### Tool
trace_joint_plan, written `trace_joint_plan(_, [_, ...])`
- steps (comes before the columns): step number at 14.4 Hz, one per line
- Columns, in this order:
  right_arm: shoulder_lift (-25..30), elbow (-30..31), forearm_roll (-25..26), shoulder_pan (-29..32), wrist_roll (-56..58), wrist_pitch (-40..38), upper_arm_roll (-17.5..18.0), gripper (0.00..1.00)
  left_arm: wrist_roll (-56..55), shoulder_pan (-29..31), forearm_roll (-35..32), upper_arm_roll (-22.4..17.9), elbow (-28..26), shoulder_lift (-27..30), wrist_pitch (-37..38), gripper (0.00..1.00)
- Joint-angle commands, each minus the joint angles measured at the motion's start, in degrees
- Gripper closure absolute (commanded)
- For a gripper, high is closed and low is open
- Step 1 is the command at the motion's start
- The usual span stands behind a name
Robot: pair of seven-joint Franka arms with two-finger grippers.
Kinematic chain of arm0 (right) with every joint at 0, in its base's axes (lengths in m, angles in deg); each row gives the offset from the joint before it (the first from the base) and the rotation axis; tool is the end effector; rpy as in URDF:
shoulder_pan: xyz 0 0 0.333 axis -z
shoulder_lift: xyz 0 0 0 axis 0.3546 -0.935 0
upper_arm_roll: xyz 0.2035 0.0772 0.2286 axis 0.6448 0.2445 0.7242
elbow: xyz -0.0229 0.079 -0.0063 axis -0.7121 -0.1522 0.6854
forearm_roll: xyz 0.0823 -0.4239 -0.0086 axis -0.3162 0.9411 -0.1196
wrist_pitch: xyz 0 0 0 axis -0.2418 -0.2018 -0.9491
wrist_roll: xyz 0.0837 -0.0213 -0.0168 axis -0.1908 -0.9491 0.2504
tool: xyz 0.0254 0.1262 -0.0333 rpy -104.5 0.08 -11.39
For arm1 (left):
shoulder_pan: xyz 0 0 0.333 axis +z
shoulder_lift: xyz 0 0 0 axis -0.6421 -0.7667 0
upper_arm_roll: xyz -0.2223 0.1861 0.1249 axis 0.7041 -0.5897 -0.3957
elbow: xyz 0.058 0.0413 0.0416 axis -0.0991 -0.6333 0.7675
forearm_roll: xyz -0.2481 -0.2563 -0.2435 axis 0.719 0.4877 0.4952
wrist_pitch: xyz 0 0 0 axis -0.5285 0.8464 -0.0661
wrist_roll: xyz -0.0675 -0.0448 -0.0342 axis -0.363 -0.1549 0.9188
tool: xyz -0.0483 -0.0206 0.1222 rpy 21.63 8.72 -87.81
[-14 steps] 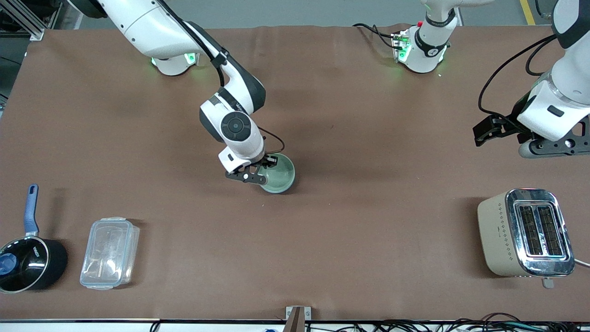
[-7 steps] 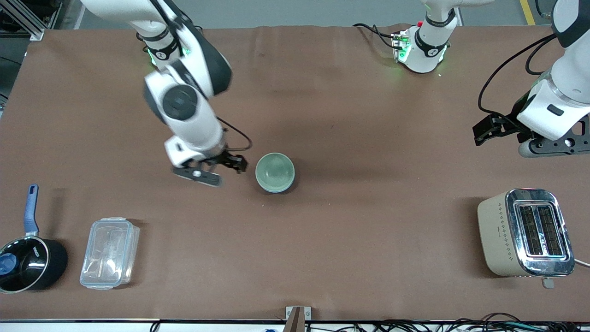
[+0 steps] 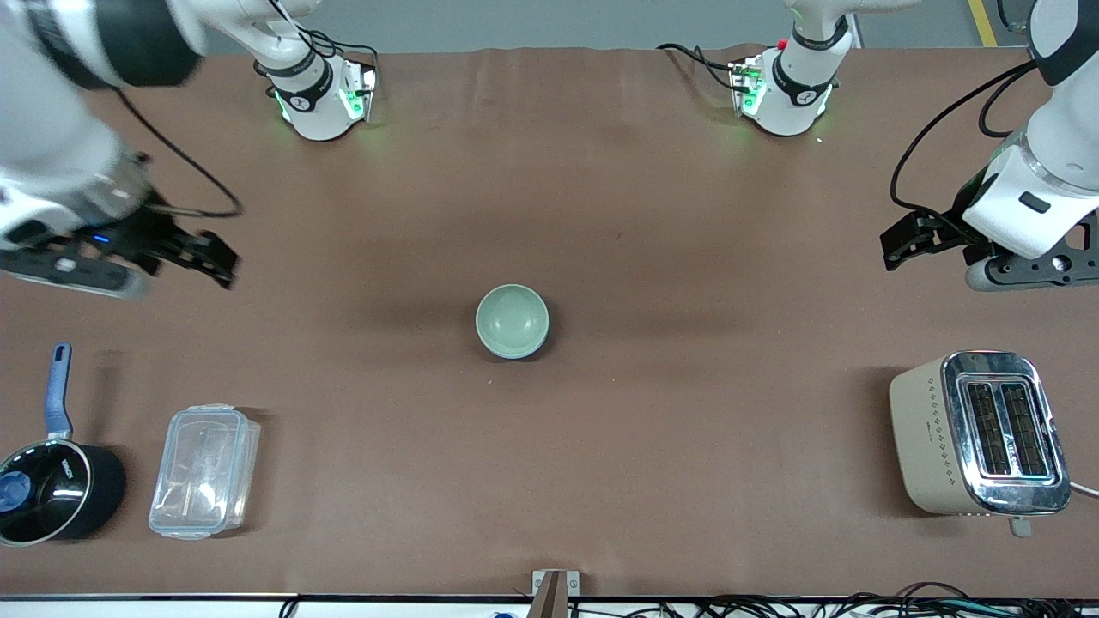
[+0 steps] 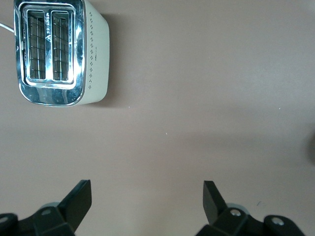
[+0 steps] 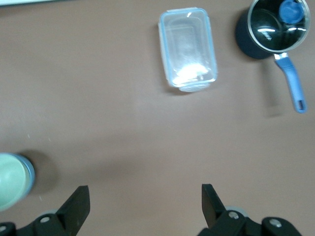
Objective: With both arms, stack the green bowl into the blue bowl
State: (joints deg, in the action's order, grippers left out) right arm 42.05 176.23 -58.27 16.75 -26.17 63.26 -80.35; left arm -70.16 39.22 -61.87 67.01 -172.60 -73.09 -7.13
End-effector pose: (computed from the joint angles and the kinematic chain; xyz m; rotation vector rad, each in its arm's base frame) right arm 0.6066 0.0662 0.5910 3.0557 -0.1954 0.0885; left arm 0.6203 -0.1055 0.5860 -3.0901 -0.0375 -0.0200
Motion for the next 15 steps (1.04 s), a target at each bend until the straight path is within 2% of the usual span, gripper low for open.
trace_joint_plan(1, [-0.4, -6.2, -2.6, -0.2, 9.8, -8.1, -4.0, 0.0, 0.8, 0.5, -0.1, 0.2, -0.2, 1.1, 1.0, 0.0])
trace_joint_plan(6, [-0.5, -5.8, -4.8, -0.1, 10.5, -7.7, -5.2, 0.0, 1.0, 0.5, 0.0, 0.4, -0.2, 1.1, 1.1, 0.0])
trace_joint_plan(15, [-0.6, -5.7, -4.8, 0.2, 12.6, -7.7, -6.0, 0.0, 5.5, 1.9, 1.4, 0.2, -0.1, 1.3, 2.7, 0.0])
